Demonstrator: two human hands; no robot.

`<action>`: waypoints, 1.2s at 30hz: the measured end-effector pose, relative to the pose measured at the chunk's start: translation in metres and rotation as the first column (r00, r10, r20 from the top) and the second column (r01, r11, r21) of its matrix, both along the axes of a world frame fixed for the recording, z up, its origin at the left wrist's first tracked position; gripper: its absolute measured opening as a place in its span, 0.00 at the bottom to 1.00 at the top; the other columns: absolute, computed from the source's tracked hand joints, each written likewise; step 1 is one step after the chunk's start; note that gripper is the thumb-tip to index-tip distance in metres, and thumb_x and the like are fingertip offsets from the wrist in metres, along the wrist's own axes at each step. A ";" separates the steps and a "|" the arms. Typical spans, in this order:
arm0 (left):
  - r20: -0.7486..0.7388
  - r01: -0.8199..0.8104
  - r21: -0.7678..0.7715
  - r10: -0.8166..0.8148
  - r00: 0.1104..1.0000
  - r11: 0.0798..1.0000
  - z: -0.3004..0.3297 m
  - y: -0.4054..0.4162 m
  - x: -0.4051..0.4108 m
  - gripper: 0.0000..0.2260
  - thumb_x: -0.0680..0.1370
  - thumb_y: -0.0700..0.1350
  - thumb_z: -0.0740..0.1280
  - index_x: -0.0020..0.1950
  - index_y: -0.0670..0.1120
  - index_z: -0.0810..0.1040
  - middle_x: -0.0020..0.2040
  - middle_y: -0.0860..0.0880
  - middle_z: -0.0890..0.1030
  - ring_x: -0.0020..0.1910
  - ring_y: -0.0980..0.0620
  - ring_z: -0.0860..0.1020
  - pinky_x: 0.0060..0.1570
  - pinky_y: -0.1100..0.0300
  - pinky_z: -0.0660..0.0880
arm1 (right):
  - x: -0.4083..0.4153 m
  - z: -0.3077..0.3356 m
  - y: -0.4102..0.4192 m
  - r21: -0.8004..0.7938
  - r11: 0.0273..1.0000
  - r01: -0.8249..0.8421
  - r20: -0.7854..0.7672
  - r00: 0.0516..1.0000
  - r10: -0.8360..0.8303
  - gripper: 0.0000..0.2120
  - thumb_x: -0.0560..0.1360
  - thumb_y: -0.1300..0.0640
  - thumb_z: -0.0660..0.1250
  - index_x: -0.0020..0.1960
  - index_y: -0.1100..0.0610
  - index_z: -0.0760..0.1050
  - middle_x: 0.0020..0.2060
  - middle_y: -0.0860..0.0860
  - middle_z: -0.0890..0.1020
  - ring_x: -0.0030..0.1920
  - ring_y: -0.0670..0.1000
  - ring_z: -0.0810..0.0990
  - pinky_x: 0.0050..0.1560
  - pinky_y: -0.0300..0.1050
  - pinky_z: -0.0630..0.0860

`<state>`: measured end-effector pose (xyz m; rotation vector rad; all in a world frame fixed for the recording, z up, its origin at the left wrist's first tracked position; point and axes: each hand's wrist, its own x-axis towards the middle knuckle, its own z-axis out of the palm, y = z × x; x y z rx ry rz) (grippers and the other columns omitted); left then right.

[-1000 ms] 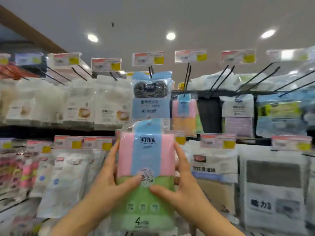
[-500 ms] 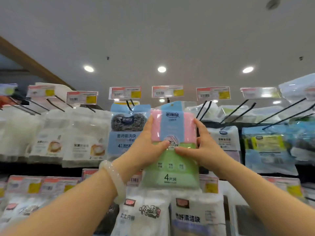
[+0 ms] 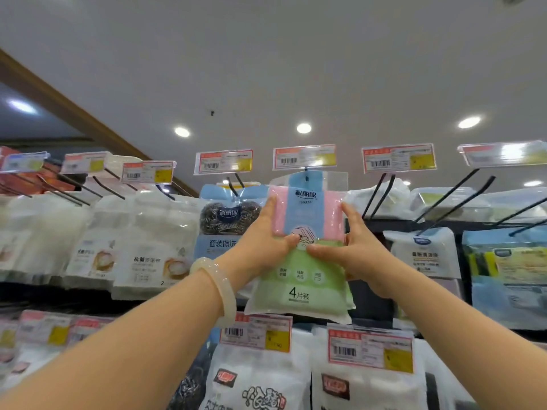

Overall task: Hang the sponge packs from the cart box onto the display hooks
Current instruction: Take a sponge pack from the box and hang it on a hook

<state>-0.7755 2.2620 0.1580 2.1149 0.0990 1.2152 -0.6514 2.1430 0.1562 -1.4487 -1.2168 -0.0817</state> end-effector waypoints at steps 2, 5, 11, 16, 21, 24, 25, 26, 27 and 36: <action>0.000 -0.019 0.008 0.019 1.000 1.000 0.001 0.001 0.006 0.37 0.77 0.44 0.66 0.76 0.56 0.44 0.75 0.51 0.58 0.49 0.59 0.70 0.33 0.76 0.73 | 0.005 0.002 0.001 0.005 1.000 0.014 0.005 1.000 -0.014 0.51 0.66 0.57 0.76 0.74 0.40 0.44 0.65 0.56 0.73 0.51 0.56 0.82 0.37 0.48 0.81; -0.011 -0.052 0.013 0.052 0.999 0.999 0.004 0.003 0.016 0.37 0.77 0.45 0.66 0.76 0.56 0.44 0.76 0.49 0.58 0.54 0.54 0.72 0.49 0.64 0.75 | 0.013 0.007 0.006 -0.002 1.000 0.009 0.002 1.000 -0.009 0.51 0.65 0.57 0.76 0.75 0.41 0.45 0.65 0.56 0.73 0.52 0.56 0.82 0.34 0.46 0.81; 0.146 0.061 -0.060 -0.052 0.988 0.996 -0.004 0.010 0.030 0.37 0.75 0.41 0.67 0.73 0.64 0.49 0.71 0.45 0.67 0.62 0.43 0.74 0.59 0.44 0.75 | 0.024 0.003 0.015 0.116 0.993 0.030 0.154 0.987 -0.047 0.52 0.63 0.53 0.77 0.74 0.40 0.46 0.65 0.51 0.73 0.59 0.55 0.78 0.60 0.57 0.75; 0.191 0.112 -0.078 -0.095 0.977 0.991 -0.012 0.015 0.023 0.37 0.75 0.41 0.68 0.71 0.68 0.52 0.69 0.46 0.66 0.55 0.46 0.79 0.50 0.47 0.80 | 0.022 0.002 0.015 0.111 0.994 0.011 0.222 0.974 -0.036 0.52 0.64 0.53 0.77 0.72 0.36 0.44 0.61 0.49 0.76 0.57 0.53 0.79 0.59 0.56 0.76; 0.111 0.119 -0.070 -0.110 0.988 0.990 -0.002 0.009 0.016 0.42 0.73 0.38 0.69 0.73 0.66 0.46 0.67 0.47 0.68 0.54 0.48 0.79 0.49 0.50 0.80 | 0.021 0.006 0.007 0.062 0.998 0.015 0.204 0.979 -0.027 0.55 0.63 0.54 0.77 0.72 0.35 0.40 0.65 0.51 0.74 0.58 0.56 0.79 0.59 0.58 0.76; 0.050 0.076 -0.044 -0.074 0.996 0.996 0.004 0.009 0.012 0.47 0.71 0.37 0.71 0.73 0.65 0.42 0.63 0.47 0.73 0.55 0.49 0.79 0.53 0.51 0.78 | 0.022 0.011 0.002 -0.004 0.999 0.036 0.198 0.980 -0.034 0.58 0.62 0.55 0.78 0.71 0.33 0.36 0.63 0.50 0.75 0.54 0.55 0.80 0.52 0.57 0.79; 0.031 0.066 -0.041 -0.065 0.997 0.997 0.006 0.009 0.011 0.48 0.71 0.37 0.72 0.73 0.64 0.40 0.62 0.47 0.74 0.54 0.49 0.79 0.53 0.51 0.78 | 0.022 0.012 0.001 -0.026 0.999 0.043 0.199 0.979 -0.037 0.59 0.62 0.55 0.78 0.71 0.32 0.35 0.62 0.49 0.76 0.53 0.54 0.81 0.48 0.55 0.81; 0.012 0.062 -0.046 -0.061 0.998 0.997 0.009 0.010 0.010 0.50 0.70 0.37 0.72 0.73 0.64 0.39 0.62 0.47 0.75 0.54 0.49 0.79 0.53 0.51 0.78 | 0.022 0.015 -0.001 -0.043 0.998 0.047 0.198 0.979 -0.038 0.60 0.61 0.55 0.78 0.70 0.32 0.34 0.61 0.49 0.76 0.52 0.53 0.81 0.43 0.51 0.81; -0.004 0.060 -0.055 -0.061 0.998 0.997 0.012 0.010 0.010 0.51 0.69 0.36 0.73 0.73 0.64 0.38 0.62 0.47 0.75 0.54 0.48 0.79 0.53 0.50 0.78 | 0.022 0.017 -0.002 -0.057 0.997 0.049 0.197 0.980 -0.037 0.60 0.61 0.55 0.78 0.70 0.31 0.34 0.61 0.49 0.76 0.51 0.52 0.82 0.39 0.48 0.81; -0.100 0.010 -0.073 -0.017 0.995 0.997 0.023 0.011 0.008 0.55 0.67 0.36 0.75 0.73 0.62 0.37 0.64 0.47 0.72 0.57 0.46 0.77 0.56 0.46 0.77 | 0.018 0.023 -0.002 -0.105 0.990 0.094 0.229 0.971 -0.068 0.63 0.59 0.54 0.80 0.72 0.37 0.34 0.66 0.52 0.73 0.58 0.57 0.78 0.54 0.59 0.78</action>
